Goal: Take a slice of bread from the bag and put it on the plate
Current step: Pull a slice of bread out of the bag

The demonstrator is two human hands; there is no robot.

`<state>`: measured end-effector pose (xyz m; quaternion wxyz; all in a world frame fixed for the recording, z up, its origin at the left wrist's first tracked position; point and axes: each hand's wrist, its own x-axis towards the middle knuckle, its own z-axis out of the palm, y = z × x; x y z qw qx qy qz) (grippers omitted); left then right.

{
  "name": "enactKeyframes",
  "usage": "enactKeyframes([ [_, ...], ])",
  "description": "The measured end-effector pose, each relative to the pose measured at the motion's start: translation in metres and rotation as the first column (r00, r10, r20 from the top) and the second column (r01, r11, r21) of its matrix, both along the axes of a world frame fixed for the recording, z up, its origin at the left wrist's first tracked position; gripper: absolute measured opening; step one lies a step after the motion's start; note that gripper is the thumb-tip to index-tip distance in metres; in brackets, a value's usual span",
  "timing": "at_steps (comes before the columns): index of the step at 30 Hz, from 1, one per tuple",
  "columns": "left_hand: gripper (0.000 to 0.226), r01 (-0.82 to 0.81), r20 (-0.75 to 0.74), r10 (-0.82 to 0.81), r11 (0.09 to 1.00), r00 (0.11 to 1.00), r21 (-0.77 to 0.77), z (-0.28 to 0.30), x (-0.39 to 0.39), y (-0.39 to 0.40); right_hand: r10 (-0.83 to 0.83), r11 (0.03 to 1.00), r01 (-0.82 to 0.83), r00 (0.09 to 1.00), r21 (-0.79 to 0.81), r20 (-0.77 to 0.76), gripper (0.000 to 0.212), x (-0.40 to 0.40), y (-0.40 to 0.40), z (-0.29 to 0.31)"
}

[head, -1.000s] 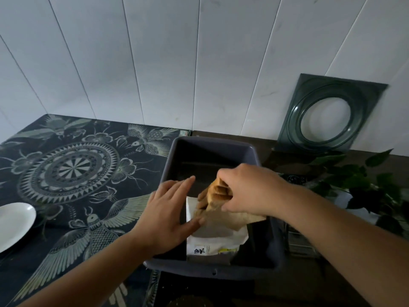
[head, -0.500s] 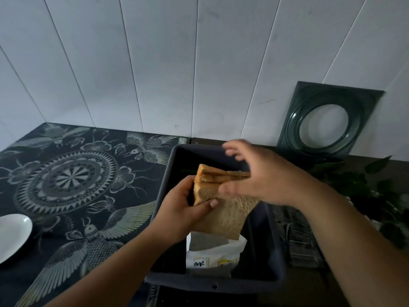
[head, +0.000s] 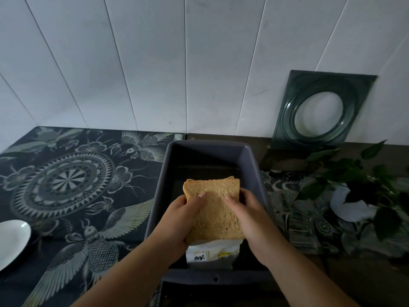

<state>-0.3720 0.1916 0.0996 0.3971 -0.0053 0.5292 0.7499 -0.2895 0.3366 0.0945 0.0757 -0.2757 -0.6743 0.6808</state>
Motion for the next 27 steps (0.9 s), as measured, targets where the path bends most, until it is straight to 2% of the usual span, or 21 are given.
enactKeyframes([
  [3,0.037,0.006,0.027,-0.005,0.998,1.0,-0.057,0.001,0.002,0.003,-0.02,0.999,0.021,0.999,-0.038,0.028,0.024,0.001,-0.003,-0.003],
  [5,0.038,0.028,0.055,-0.026,0.999,0.998,-0.033,0.001,0.0,0.002,-0.048,0.995,0.049,0.999,-0.082,0.008,0.022,0.003,-0.002,-0.003],
  [8,0.037,0.056,0.055,-0.058,0.998,0.997,0.04,0.004,0.001,-0.003,-0.107,0.966,0.096,0.994,-0.24,-0.032,0.022,0.006,0.0,-0.002],
  [12,0.043,0.088,-0.043,-0.085,0.994,0.995,0.068,0.009,0.011,-0.013,-0.116,0.907,0.075,0.991,-0.415,-0.074,0.023,0.015,0.0,0.007],
  [16,0.048,0.206,-0.124,-0.209,0.978,0.97,-0.038,0.015,0.024,-0.025,-0.051,0.891,-0.014,0.99,-0.453,-0.132,0.036,0.03,0.001,0.016],
  [19,0.053,0.186,-0.131,-0.187,0.982,0.974,-0.027,0.017,0.03,-0.035,0.158,0.864,-0.233,0.967,-0.446,-0.199,0.049,0.046,0.003,0.024],
  [21,0.052,0.166,-0.13,-0.168,0.986,0.977,-0.027,0.016,0.034,-0.042,0.278,0.846,-0.331,0.943,-0.419,-0.183,0.062,0.057,0.004,0.023],
  [24,0.05,0.166,-0.104,-0.17,0.985,0.98,-0.043,0.015,0.044,-0.05,0.313,0.866,-0.339,0.941,-0.367,-0.13,0.078,0.069,0.002,0.019],
  [27,0.052,0.188,-0.097,-0.192,0.981,0.977,-0.049,0.013,0.057,-0.06,0.276,0.873,-0.307,0.951,-0.379,-0.136,0.081,0.078,-0.004,0.014],
])
